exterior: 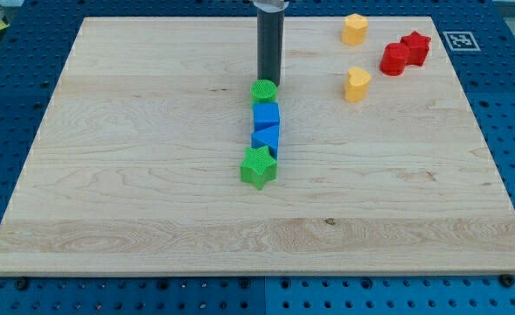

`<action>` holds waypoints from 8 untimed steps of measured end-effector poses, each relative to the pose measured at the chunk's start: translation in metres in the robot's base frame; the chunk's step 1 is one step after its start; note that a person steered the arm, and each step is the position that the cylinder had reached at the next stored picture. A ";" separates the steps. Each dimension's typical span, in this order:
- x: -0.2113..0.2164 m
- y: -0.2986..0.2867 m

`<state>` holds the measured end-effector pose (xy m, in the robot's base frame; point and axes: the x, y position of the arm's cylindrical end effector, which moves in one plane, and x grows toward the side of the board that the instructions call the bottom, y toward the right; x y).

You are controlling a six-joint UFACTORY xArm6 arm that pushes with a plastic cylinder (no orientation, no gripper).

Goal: Slide the yellow heart to the top right of the green circle

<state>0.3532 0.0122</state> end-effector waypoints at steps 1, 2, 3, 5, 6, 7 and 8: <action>0.002 0.000; -0.017 0.000; -0.034 0.003; -0.035 0.014; -0.035 0.042; -0.032 0.069; -0.007 0.078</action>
<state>0.3465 0.0901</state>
